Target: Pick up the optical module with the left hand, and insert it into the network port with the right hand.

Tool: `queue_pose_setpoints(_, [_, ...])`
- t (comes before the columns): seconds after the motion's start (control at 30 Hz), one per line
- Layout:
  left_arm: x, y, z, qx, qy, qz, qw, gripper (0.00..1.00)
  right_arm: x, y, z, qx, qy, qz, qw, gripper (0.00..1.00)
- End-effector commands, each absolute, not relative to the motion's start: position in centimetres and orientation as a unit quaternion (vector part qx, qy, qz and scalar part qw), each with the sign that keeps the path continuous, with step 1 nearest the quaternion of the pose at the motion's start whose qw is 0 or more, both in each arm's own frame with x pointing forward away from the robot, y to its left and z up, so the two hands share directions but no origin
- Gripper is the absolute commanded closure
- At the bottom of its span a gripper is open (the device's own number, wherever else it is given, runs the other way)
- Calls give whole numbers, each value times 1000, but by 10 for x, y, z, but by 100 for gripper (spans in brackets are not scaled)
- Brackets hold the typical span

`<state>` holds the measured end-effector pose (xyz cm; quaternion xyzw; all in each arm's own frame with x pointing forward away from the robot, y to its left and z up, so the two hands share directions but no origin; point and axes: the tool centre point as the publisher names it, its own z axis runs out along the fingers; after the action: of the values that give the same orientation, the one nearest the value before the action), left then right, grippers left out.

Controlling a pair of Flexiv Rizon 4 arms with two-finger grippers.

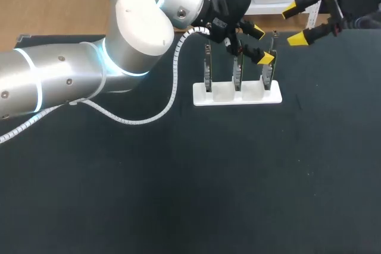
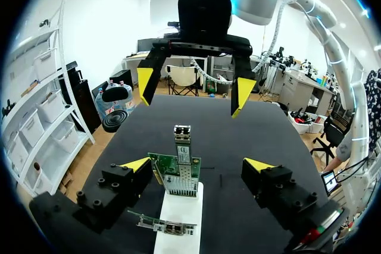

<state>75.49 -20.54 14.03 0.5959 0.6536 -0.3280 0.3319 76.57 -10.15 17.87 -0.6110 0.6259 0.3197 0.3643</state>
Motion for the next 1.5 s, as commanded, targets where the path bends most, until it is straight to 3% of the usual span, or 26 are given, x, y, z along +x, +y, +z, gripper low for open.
queue_pose_setpoints(0.03, [756, -206, 140, 597, 653, -328, 330, 0, 762, -105, 178, -610, 624, 319, 371, 0])
queue_pose_setpoints(0.37, [756, -206, 140, 597, 653, -328, 330, 0, 763, -114, 177, -602, 622, 324, 382, 0])
queue_pose_setpoints(0.4, [756, -206, 140, 597, 653, -328, 330, 0, 763, -114, 177, -604, 621, 322, 381, 82])
queue_pose_setpoints(0.43, [756, -206, 140, 597, 653, -328, 330, 0, 763, -114, 178, -605, 621, 321, 381, 100])
queue_pose_setpoints(1.5, [756, -206, 140, 597, 653, -328, 330, 0, 776, -96, 204, -641, 590, 301, 387, 100])
